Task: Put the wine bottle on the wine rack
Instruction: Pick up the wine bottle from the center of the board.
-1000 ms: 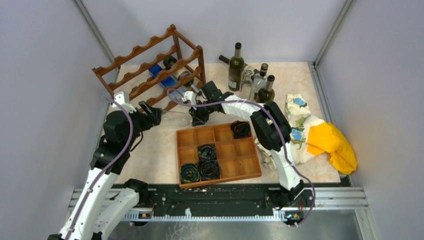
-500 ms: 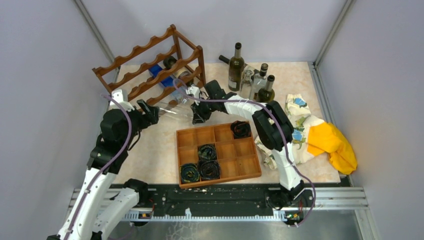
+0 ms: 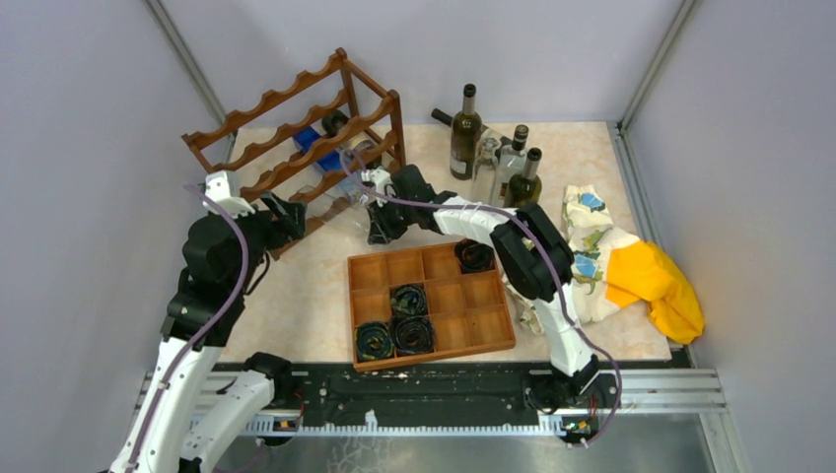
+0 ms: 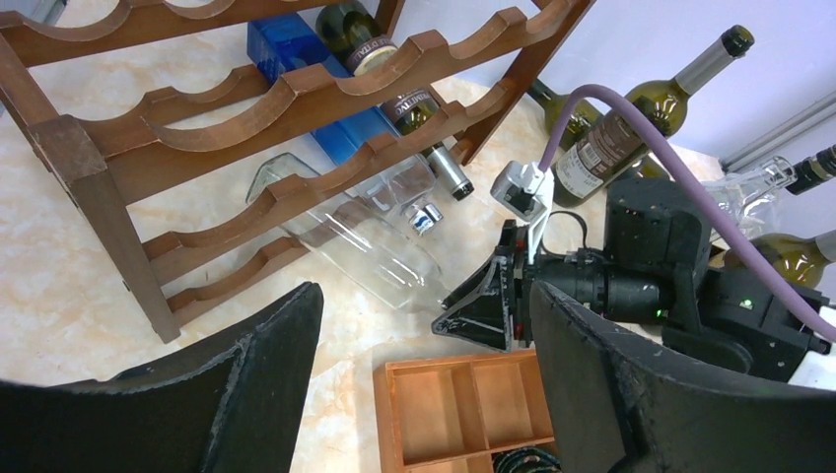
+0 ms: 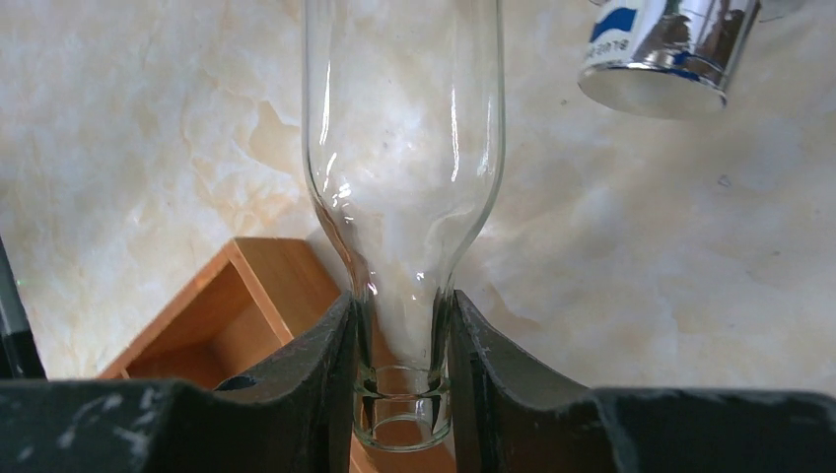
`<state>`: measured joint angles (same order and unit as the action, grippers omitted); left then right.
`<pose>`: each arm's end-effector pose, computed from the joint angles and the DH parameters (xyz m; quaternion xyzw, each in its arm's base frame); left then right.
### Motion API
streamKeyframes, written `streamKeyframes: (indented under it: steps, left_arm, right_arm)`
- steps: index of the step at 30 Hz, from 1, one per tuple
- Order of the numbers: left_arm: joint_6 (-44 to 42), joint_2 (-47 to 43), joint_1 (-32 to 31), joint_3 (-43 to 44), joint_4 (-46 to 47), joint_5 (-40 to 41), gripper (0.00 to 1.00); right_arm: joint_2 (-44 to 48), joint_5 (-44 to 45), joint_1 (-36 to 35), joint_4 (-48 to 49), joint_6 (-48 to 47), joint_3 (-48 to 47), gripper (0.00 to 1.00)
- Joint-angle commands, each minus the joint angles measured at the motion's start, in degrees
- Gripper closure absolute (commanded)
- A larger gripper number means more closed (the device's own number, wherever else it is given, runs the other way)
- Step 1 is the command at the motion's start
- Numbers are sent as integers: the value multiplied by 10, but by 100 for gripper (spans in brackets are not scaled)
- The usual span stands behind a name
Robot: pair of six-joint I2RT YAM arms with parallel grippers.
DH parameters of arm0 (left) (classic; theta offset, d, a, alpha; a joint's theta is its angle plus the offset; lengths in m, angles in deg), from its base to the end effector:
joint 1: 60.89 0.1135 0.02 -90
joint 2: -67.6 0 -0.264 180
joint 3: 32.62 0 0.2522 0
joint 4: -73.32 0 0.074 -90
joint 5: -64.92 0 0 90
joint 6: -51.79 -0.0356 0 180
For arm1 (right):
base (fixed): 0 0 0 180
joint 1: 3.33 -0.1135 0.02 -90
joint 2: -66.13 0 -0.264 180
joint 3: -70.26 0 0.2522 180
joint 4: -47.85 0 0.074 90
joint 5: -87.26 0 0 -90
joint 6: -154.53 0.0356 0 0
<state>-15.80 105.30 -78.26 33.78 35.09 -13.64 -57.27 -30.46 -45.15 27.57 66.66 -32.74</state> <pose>0.1355 -0.0350 0.3780 -0.0977 0.7560 -0.1471 0.6303 0.3480 0.3336 0.1772 -0.3935 0.7960 0.3535 0.2942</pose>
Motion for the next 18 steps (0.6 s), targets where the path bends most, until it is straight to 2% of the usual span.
streamKeyframes:
  steps: [1, 8, 18]
  left_arm:
    - [-3, -8, -2, 18, 6, 6, 18]
    - [3, -17, -2, 15, 7, 10, 18]
    - [-4, -16, -2, 26, 5, 15, 18]
  right_arm:
    - [30, 34, -22, 90, 68, -30, 100]
    - [12, 101, -52, 101, 122, -54, 100]
    - [-8, 184, -83, 177, 175, -61, 100]
